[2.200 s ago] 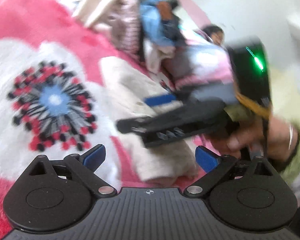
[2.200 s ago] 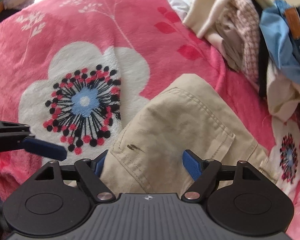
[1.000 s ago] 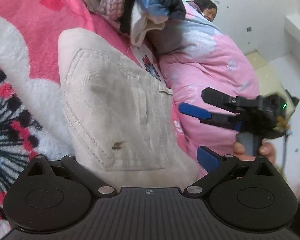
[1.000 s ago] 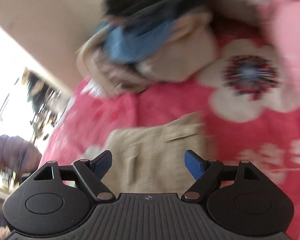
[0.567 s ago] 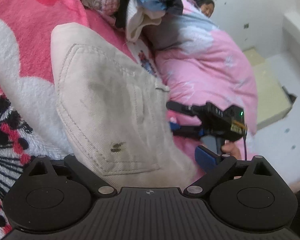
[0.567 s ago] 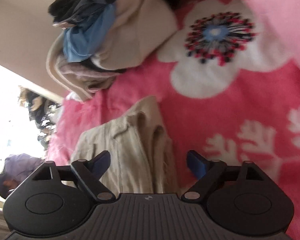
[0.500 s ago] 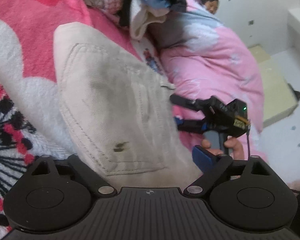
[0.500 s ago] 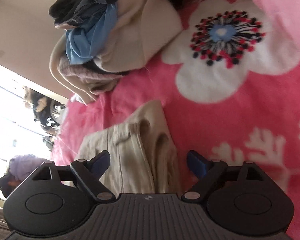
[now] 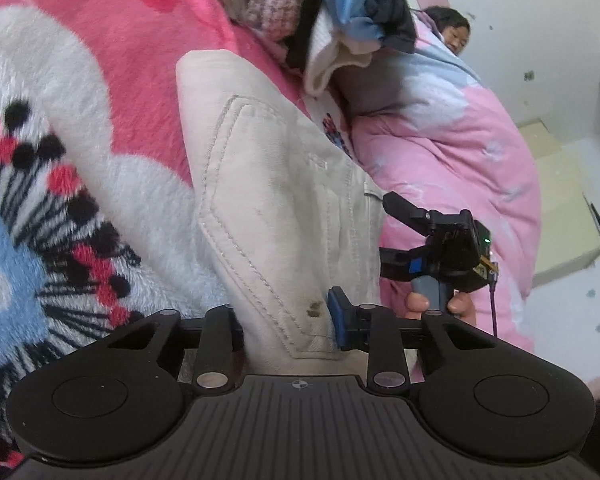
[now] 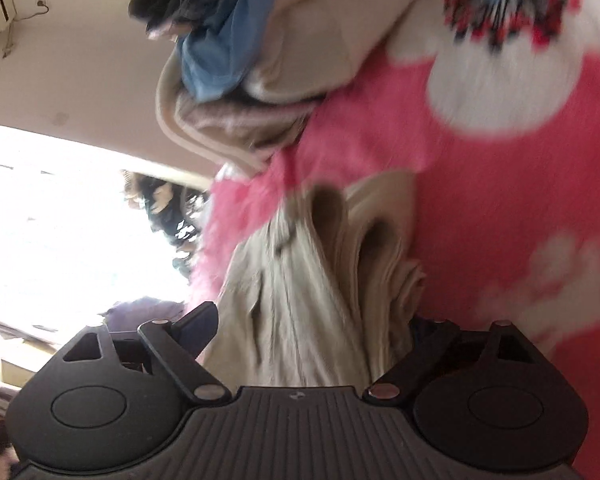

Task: Fold clothes
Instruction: 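Lift and fold the gripped trousers edge upward with the right gripper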

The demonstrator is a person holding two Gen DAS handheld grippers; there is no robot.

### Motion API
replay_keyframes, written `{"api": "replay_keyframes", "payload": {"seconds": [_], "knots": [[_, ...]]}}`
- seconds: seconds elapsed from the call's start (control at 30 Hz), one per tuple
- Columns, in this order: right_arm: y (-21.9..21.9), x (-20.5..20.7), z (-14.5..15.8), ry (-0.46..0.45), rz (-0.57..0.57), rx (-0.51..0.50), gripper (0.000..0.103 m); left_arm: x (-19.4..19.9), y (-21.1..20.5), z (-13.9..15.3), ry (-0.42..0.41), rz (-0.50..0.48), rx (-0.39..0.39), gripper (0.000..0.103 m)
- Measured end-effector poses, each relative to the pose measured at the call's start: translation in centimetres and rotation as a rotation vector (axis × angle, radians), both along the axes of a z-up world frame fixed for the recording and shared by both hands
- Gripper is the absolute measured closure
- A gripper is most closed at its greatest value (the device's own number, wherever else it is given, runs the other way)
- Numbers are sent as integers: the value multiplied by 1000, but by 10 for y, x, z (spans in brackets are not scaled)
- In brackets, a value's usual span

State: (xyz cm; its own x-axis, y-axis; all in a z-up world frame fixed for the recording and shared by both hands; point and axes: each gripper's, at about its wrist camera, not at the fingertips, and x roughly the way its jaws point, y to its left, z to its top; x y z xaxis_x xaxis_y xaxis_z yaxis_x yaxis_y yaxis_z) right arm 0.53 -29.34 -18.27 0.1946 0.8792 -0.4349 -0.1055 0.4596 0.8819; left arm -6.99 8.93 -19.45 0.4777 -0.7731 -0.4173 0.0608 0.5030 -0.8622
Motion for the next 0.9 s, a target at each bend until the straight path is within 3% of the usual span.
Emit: {"api": "replay_keyframes", "payload": {"seconds": [0.2, 0.27, 0.37, 0.47, 0.6, 0.67, 0.9], "knots": [[29, -37, -2, 50, 68, 88, 13, -6, 34, 11, -16, -49, 45, 74], [32, -42, -3, 25, 85, 43, 21, -10, 45, 6, 8, -53, 71, 69], [13, -44, -5, 20, 23, -6, 32, -16, 49, -3, 44, -40, 91, 65], [-3, -49, -7, 24, -39, 2, 33, -17, 44, -2, 22, -29, 116, 62], [12, -55, -7, -26, 41, -31, 27, -19, 43, -4, 13, -22, 127, 60], [20, -53, -6, -46, 77, -39, 19, -19, 43, -6, 16, -17, 118, 60], [38, -25, -10, -32, 76, -4, 23, -21, 45, -9, 9, -11, 102, 60]]}}
